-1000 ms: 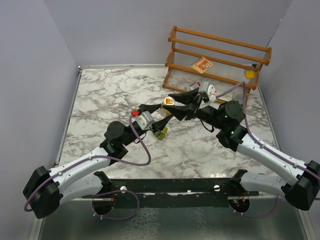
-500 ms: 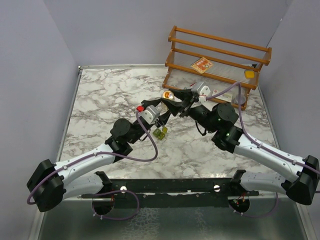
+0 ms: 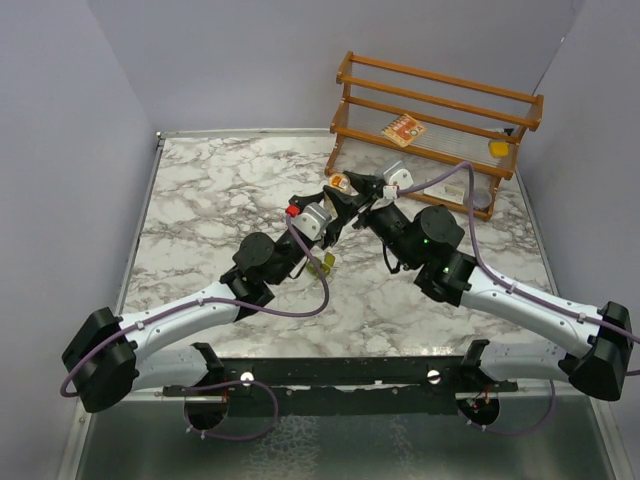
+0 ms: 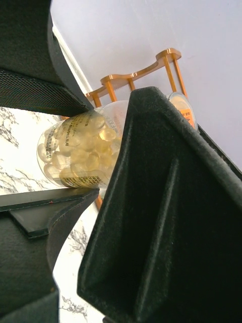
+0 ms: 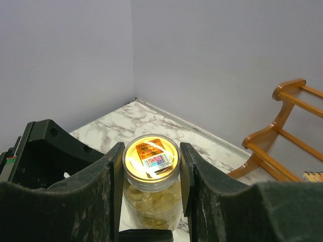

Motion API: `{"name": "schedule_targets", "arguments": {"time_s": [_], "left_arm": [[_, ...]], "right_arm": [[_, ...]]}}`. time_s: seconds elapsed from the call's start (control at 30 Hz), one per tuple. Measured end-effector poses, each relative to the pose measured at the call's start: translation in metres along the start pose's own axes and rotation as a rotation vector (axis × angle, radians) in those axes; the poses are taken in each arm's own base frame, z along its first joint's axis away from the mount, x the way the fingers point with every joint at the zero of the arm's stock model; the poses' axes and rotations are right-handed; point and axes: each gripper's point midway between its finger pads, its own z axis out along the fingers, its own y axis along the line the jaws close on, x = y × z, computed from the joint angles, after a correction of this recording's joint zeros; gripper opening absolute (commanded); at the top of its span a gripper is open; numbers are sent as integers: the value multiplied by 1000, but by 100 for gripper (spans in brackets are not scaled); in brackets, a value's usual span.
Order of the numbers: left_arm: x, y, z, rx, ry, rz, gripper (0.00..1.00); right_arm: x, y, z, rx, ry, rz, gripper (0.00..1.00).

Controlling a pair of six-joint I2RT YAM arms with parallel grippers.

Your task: Sort the pills into containers

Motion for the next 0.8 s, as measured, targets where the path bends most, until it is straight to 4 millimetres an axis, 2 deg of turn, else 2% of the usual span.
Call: {"name": "schedule_targets", "arguments": {"time_s": [0.23,0.37,0.5,0.8], "left_arm": [[2,1,1,-24,11,11,0],[1,-1,1,-23,10,9,0],[1,-2,1,-20,8,9,0],[-1,-7,0,-8,4,11,0]], "right_arm": [[1,-1,0,42,10,-9,2],[0,-1,-1,48,9,-8,14],[-5,-2,-4,50,3,-5,18],[-8,0,-11,39,14,-6,40]]}}
